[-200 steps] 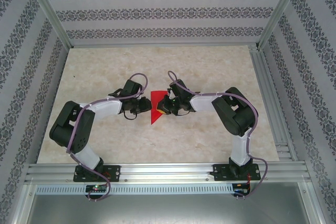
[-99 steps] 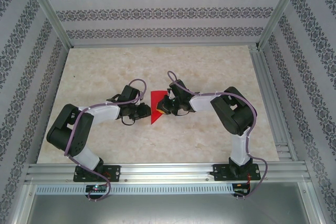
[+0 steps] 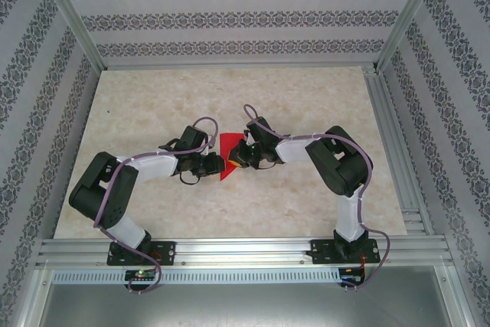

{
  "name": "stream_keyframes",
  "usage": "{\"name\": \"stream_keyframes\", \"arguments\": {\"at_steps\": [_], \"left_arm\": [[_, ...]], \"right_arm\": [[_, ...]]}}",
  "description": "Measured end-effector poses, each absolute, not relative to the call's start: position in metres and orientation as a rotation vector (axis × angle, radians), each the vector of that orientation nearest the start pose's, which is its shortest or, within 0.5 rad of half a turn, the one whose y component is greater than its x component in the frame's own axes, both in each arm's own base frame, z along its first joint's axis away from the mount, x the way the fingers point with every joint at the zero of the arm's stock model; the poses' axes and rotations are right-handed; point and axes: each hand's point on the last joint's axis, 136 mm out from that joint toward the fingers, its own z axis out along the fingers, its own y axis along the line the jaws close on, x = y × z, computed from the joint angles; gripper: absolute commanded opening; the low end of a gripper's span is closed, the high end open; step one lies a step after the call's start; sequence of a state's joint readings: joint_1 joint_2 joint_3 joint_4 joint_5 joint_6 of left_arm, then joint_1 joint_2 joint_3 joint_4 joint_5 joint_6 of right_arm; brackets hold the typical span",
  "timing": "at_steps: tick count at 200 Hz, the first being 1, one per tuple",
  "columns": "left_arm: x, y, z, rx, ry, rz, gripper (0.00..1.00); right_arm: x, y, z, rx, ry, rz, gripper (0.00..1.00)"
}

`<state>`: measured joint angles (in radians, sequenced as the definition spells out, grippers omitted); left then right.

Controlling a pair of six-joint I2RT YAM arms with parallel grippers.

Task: Fold a paper plane with a square sheet of paper (pick it up from the middle)
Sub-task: Third fold the triangle at the center of the table.

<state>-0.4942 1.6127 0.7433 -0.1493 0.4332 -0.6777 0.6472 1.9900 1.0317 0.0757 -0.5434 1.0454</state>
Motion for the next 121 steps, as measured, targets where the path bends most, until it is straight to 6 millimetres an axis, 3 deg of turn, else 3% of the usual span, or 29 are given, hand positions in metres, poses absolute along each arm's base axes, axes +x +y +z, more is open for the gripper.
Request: {"name": "stream_keyframes", "arguments": {"at_steps": [121], "left_arm": [[0.2787,-0.2347,0.0274,-0.057,2.785,-0.93,0.15]], "right_arm": [[0.3125,0.3477,0.0186,0.277,2.798,1.273,0.14]]}}
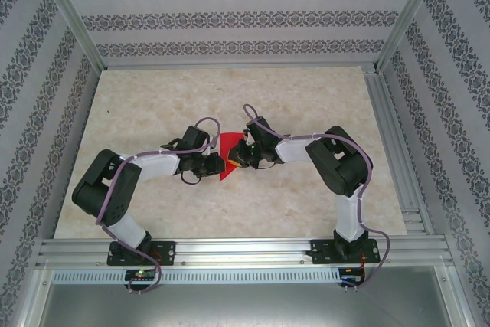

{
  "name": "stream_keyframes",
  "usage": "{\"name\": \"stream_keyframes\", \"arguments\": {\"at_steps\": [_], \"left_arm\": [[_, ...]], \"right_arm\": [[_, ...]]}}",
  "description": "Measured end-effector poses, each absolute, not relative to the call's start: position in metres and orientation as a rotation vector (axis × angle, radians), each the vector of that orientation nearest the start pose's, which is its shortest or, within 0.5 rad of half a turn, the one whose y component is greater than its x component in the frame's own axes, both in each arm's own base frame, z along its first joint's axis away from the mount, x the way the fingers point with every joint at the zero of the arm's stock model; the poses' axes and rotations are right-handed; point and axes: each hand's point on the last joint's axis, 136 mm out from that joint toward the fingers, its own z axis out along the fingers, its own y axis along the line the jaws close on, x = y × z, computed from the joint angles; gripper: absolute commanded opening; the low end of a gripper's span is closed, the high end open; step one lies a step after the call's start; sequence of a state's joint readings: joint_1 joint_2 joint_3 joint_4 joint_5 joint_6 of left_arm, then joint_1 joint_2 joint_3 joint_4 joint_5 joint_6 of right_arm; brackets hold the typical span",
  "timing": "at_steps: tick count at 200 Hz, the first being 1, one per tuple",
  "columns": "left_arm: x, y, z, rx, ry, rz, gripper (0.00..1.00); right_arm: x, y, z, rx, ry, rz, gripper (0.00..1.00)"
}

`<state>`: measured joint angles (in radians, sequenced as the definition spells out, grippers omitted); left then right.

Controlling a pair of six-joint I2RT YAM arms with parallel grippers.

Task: Fold a paper plane with a square sheet of paper (pick it up from the middle)
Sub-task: Third fold the triangle at the center of the table.

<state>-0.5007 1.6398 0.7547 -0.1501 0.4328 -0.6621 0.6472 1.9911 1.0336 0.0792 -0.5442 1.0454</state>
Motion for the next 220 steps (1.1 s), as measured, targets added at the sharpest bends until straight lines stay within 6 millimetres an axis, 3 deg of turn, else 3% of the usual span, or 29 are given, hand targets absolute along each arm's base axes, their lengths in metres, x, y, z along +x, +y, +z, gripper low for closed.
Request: {"name": "stream_keyframes", "arguments": {"at_steps": [41,131,175,220], "left_arm": [[0.279,-0.234,0.024,-0.058,2.794,-0.921,0.11],[0.281,-0.232,0.018,-0.065,2.804,-0.874,0.09],[0.282,-0.232,0.018,-0.069,2.807,-0.867,0.09],[0.282,-0.231,0.018,-0.07,2.806,-0.863,0.1]], "right_arm": [[0.313,0.348,0.02,0.275,2.794,1.277,0.18],[0.32,0.35,0.036,0.223,2.748,1.302,0.38],[0.325,0.338,0.055,0.182,2.681,1.3,0.36],[0.319,0.335,0.052,0.12,2.698,1.248,0.26]]}}
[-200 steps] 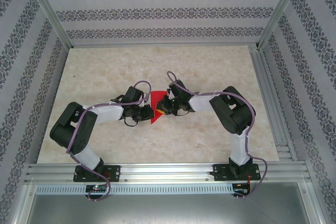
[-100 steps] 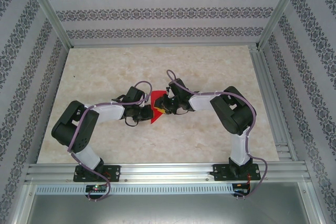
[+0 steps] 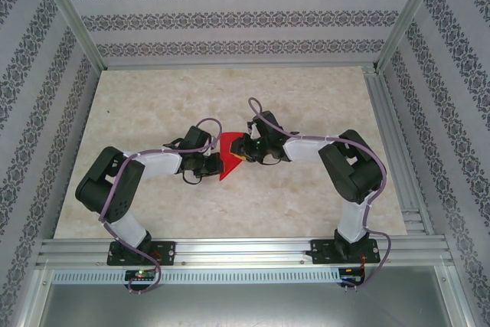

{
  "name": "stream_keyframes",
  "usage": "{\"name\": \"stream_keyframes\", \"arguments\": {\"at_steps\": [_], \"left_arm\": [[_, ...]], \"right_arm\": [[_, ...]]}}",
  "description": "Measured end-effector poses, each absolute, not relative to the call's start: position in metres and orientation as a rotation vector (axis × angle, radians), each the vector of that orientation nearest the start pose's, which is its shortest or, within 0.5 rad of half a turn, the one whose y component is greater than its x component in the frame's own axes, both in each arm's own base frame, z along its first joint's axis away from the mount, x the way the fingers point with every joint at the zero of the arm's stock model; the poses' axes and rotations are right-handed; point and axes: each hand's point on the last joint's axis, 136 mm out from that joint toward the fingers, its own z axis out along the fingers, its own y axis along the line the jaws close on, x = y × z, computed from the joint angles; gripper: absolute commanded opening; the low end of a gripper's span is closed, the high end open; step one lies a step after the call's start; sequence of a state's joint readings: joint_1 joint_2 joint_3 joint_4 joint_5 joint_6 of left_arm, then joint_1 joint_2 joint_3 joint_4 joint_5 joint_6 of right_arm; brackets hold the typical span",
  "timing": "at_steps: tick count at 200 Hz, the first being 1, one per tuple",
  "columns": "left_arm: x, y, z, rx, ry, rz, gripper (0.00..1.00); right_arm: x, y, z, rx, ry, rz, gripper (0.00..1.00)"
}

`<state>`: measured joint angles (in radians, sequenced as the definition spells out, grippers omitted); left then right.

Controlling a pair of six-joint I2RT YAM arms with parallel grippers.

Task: Fold a paper plane with a square sheet of paper (pick it up from the middle)
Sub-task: Third fold the triangle at the center of the table.

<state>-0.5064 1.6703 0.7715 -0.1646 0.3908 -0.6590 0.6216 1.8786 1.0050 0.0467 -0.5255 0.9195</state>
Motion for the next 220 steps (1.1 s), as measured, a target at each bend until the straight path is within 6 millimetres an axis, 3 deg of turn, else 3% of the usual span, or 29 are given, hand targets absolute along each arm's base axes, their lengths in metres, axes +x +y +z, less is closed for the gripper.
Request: {"name": "stream_keyframes", "arguments": {"at_steps": [45,98,170,220], "left_arm": [[0.282,-0.231,0.018,-0.071,2.807,-0.864,0.09],[0.282,-0.231,0.018,-0.071,2.807,-0.863,0.1],[0.282,-0.231,0.018,-0.072,2.808,-0.862,0.09],[0.284,-0.228,0.021,-0.088,2.808,-0.834,0.2]], "right_arm": [[0.305,0.341,0.045,0.055,2.736,1.229,0.22],[0.297,0.338,0.019,0.077,2.814,1.188,0.18],[0.297,0.338,0.017,0.076,2.82,1.188,0.16],[0.298,0.336,0.014,0.065,2.856,1.129,0.11]]}}
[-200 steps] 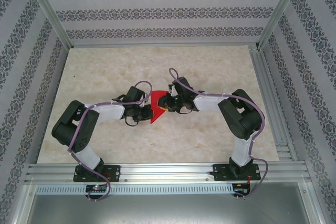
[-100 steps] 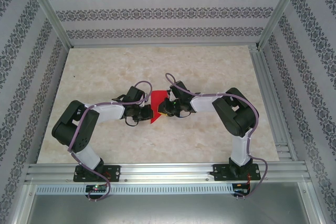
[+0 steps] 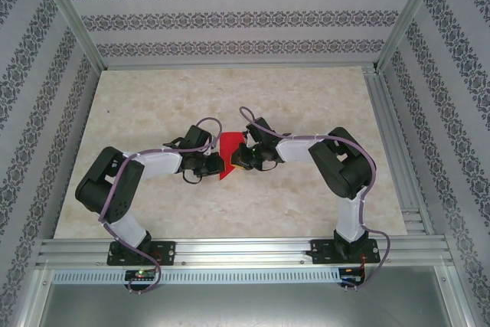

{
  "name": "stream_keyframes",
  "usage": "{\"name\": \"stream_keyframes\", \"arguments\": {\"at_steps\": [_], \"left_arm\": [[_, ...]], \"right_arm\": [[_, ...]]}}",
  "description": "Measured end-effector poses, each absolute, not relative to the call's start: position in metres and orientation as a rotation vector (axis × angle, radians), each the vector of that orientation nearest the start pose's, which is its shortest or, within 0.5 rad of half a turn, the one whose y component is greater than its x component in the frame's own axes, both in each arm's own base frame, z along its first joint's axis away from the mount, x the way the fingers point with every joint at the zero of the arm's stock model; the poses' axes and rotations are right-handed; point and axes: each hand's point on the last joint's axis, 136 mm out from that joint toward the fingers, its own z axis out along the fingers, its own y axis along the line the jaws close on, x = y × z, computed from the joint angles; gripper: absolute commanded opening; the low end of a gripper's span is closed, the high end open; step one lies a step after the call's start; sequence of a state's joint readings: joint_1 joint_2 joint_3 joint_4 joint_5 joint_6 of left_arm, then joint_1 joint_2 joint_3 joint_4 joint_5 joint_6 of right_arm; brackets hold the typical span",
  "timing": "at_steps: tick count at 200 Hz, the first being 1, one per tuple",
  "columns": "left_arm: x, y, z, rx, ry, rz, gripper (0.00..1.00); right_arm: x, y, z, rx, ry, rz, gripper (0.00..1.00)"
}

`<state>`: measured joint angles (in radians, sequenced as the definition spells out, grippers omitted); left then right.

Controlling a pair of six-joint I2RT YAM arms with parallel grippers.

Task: Fold a paper plane with a square sheet of paper (pick it up from the middle)
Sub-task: Third fold the triangle at the center of the table.

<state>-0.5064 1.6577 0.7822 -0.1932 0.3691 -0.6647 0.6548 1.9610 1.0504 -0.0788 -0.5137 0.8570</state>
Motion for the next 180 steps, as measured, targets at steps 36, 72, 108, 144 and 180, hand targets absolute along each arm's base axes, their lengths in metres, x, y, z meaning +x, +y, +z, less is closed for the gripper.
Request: {"name": "stream_keyframes", "arguments": {"at_steps": [36,72,108,144,180], "left_arm": [[0.296,-0.216,0.054,-0.151,2.68,-0.775,0.22],[0.307,-0.229,0.08,-0.131,2.572,-0.89,0.19],[0.298,-0.245,0.065,-0.086,2.623,-0.978,0.15],[0.282,-0.257,0.04,-0.05,2.724,-0.993,0.13],[0.282,-0.258,0.037,-0.052,2.747,-0.991,0.13]], "right_arm": [[0.299,0.333,0.012,0.049,2.878,1.062,0.11],[0.3,0.332,0.012,0.035,2.888,1.033,0.11],[0.3,0.331,0.012,0.033,2.893,1.023,0.11],[0.3,0.331,0.011,0.035,2.896,1.007,0.11],[0.299,0.331,0.011,0.035,2.897,1.006,0.11]]}}
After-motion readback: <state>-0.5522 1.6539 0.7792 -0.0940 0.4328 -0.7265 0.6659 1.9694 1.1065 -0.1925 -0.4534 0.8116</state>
